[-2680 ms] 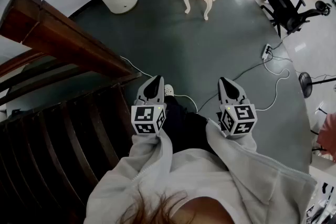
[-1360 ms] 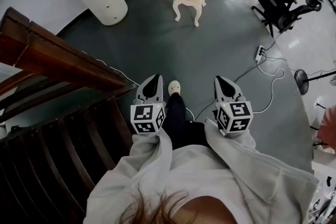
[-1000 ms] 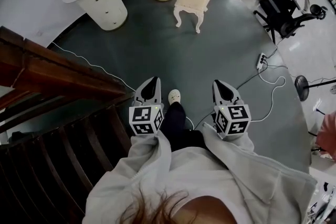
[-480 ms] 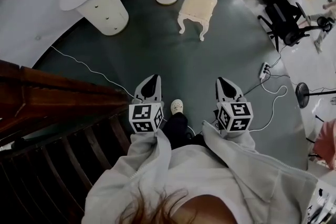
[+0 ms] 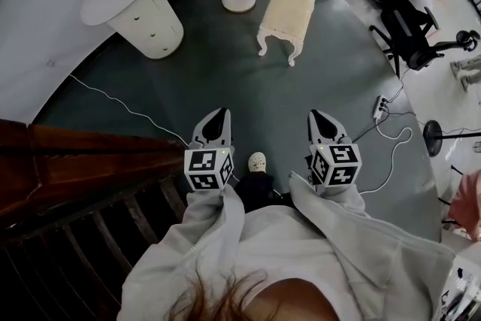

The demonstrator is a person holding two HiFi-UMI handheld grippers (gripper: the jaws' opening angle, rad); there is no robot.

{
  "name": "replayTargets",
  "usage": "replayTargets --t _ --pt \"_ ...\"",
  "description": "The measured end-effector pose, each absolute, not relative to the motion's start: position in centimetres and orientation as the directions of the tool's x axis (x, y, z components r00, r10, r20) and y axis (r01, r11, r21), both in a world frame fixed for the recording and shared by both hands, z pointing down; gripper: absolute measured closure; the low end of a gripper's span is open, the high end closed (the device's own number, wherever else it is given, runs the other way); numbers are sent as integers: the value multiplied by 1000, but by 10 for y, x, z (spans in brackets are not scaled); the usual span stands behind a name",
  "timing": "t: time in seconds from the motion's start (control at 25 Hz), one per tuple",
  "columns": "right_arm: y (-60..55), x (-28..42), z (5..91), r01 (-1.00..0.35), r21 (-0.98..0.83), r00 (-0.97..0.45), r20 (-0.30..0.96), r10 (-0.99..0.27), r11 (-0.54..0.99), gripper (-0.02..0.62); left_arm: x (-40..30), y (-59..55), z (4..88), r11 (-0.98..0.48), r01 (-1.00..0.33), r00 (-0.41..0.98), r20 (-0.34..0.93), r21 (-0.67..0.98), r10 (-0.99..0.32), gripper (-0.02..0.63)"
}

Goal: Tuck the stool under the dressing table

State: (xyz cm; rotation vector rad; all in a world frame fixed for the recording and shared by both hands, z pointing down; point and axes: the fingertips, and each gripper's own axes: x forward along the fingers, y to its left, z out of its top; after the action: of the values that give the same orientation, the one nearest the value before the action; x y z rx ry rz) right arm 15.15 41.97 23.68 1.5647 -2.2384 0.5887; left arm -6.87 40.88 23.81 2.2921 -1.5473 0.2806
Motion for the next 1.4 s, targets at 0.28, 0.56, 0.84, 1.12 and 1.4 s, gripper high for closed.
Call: replayTargets --t 0.28,0.56,0.84,1.12,1.4 --pt "405 138 238 -955 -128 -295 486 -823 267 545 -84 384 235 -375 -908 417 328 186 -848 588" --pt "394 128 229 -954 -89 -292 485 -824 286 545 -93 386 236 -367 -901 426 313 233 -849 588" --pt "379 110 230 -939 -52 -318 497 -807 339 545 -116 392 249 -302 -920 374 329 250 -867 588" --pt "365 120 240 -944 -68 -311 508 -803 323 545 -117 378 244 -295 -931 353 330 214 -876 588" --pt "329 138 254 -953 -93 -293 516 -805 287 545 -107 353 246 -316 -934 355 353 164 -866 588"
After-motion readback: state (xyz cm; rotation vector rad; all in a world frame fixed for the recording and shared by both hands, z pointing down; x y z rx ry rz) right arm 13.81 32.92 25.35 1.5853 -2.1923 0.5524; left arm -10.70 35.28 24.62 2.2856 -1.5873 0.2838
